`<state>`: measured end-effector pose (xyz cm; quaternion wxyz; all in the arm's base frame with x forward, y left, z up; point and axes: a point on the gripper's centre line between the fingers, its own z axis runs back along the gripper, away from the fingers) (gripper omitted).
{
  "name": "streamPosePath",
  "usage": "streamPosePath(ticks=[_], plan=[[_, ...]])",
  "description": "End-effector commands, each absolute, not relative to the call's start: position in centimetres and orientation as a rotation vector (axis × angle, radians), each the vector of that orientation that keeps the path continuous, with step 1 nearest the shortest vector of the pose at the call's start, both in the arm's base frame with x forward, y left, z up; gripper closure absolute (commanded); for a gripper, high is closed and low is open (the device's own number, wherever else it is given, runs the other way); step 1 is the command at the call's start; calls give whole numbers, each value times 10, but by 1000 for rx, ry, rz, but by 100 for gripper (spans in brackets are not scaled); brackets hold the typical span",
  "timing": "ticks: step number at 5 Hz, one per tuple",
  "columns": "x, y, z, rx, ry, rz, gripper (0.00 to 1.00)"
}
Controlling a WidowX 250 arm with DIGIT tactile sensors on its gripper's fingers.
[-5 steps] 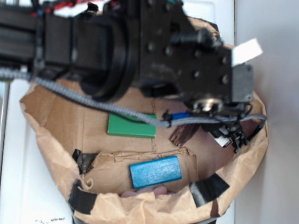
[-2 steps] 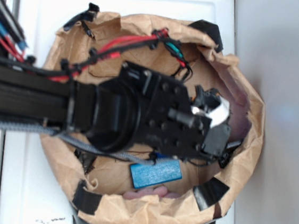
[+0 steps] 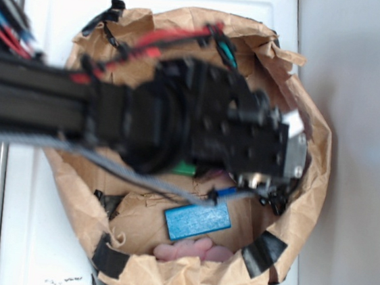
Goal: Grab the wood chip.
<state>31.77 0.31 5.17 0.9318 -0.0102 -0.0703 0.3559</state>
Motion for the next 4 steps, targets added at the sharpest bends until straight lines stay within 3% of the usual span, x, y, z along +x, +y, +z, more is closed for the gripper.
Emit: streamPosePath(ticks=[1, 3, 4], plan=[[304, 30, 140, -148, -119, 685, 100], [286, 44, 155, -221, -40, 526, 100], [269, 49, 160, -259, -74, 308, 100]])
